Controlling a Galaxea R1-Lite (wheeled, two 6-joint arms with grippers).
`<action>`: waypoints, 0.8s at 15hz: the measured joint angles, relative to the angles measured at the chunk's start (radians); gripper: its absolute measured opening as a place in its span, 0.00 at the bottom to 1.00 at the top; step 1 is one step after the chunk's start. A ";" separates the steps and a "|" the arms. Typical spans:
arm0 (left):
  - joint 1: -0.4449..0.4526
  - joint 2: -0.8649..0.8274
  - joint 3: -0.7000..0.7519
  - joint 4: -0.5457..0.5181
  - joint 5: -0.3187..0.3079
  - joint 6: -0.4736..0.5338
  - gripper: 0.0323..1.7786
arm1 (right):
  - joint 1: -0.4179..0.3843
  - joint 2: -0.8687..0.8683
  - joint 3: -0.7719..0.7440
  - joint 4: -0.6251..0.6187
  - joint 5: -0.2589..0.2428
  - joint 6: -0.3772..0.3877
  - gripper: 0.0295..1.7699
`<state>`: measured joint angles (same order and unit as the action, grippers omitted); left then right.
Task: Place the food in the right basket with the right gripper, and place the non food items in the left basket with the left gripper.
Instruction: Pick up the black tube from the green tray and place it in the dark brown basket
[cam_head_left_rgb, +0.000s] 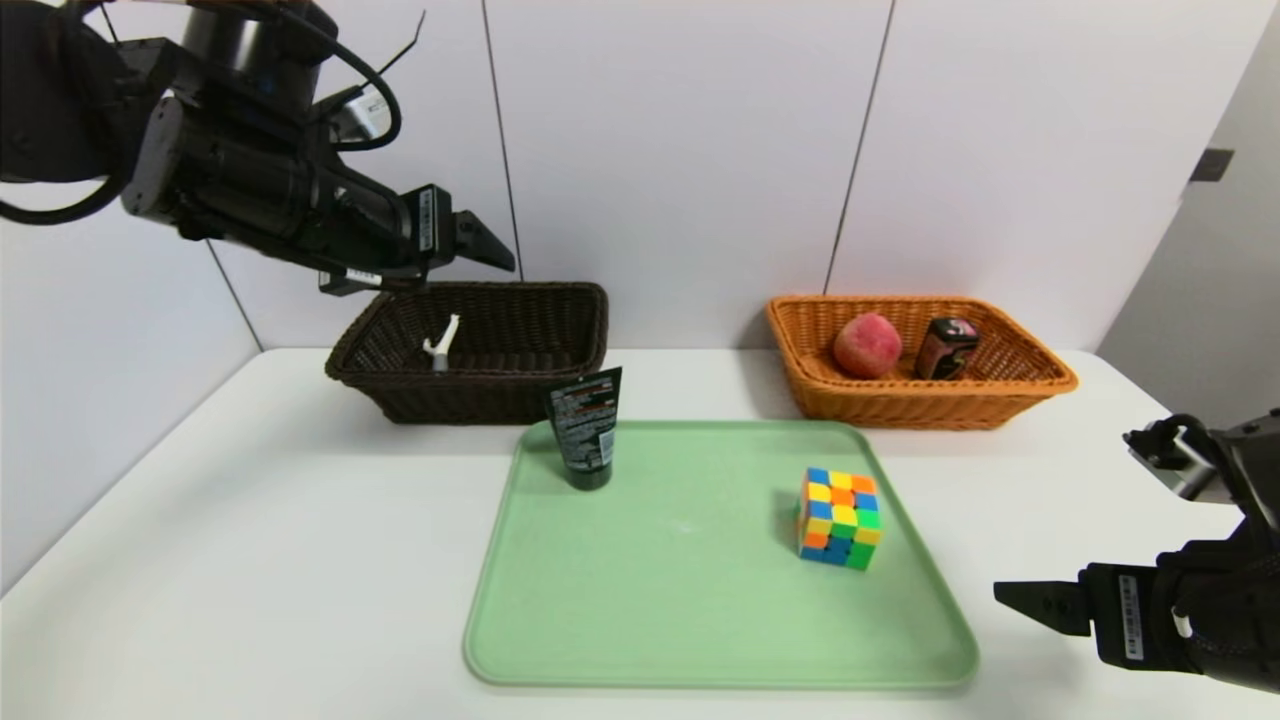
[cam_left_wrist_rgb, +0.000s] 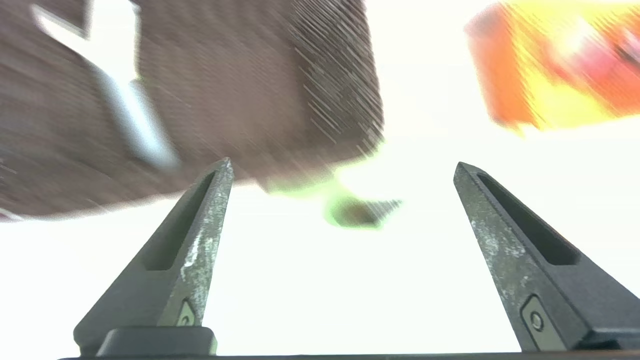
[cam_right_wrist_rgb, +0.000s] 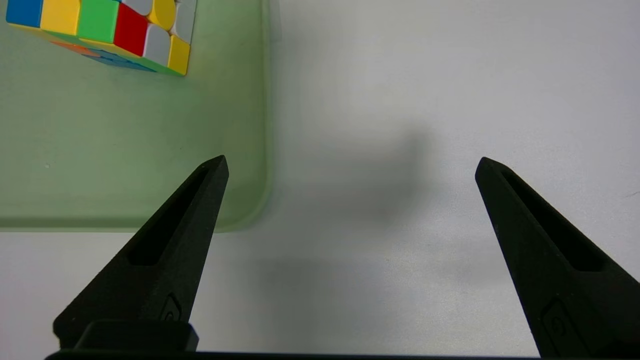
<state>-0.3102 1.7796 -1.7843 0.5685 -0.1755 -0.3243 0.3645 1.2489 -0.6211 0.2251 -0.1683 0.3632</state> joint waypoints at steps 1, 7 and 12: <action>-0.017 -0.051 0.095 -0.029 -0.058 -0.002 0.89 | 0.000 0.001 0.000 0.000 0.001 0.000 0.97; -0.125 -0.200 0.740 -0.625 -0.007 0.082 0.93 | -0.003 -0.014 0.011 0.002 -0.002 0.000 0.97; -0.170 -0.238 1.003 -0.869 0.132 0.243 0.94 | -0.003 -0.031 0.015 0.002 -0.003 -0.001 0.97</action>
<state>-0.4804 1.5419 -0.7811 -0.3006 -0.0436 -0.0809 0.3613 1.2174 -0.6060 0.2274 -0.1717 0.3626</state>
